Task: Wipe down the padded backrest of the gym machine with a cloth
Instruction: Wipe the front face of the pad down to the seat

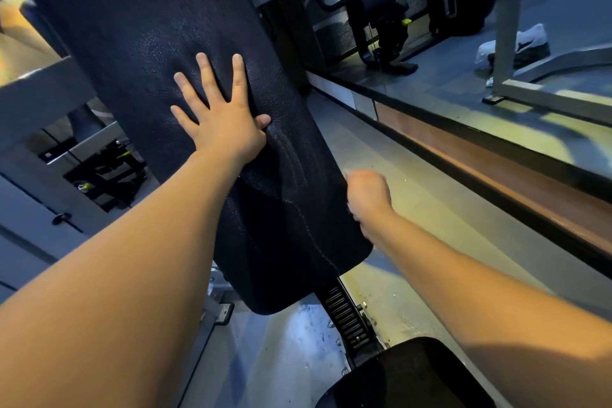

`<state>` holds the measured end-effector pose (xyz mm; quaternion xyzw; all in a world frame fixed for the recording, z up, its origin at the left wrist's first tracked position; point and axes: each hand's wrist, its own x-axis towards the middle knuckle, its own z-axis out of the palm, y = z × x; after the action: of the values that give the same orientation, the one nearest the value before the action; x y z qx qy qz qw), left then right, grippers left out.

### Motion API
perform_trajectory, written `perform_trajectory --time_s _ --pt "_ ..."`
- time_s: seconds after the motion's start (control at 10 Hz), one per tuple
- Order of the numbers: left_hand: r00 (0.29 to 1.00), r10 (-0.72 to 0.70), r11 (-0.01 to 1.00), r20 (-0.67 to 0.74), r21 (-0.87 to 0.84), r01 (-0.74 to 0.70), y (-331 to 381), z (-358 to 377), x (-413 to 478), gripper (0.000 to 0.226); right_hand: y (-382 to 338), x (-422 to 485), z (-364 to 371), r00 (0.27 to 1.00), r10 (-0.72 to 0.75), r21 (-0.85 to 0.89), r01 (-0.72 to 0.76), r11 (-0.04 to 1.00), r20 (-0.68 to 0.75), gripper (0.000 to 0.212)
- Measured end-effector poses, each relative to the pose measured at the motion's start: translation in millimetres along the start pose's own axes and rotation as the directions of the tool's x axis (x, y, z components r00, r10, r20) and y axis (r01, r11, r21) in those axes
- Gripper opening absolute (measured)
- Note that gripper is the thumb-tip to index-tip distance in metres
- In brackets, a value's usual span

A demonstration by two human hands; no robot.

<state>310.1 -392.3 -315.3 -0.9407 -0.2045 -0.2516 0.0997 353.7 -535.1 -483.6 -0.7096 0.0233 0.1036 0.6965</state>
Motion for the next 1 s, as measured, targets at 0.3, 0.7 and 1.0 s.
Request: perform_trajectory --time_s 0.3,0.7,1.0 --pt "0.999 0.017 1.000 -0.028 -0.014 -0.017 -2.1 2.2 0.6 0.096 -75.2 0.5 -18.5 0.874 -0.421 -0.038 0.442 0.896 0.242 0.020" --pt "0.999 0.011 1.000 -0.036 0.000 -0.011 -2.4 3.6 -0.1 0.095 -98.6 29.4 -8.6 0.733 -0.658 -0.490 0.643 0.589 0.171 0.041" --pt "1.000 -0.003 1.000 -0.011 0.015 0.003 0.1 1.5 -1.8 0.094 -125.9 35.1 0.0 0.770 -0.616 -0.333 0.631 0.700 0.166 0.042"
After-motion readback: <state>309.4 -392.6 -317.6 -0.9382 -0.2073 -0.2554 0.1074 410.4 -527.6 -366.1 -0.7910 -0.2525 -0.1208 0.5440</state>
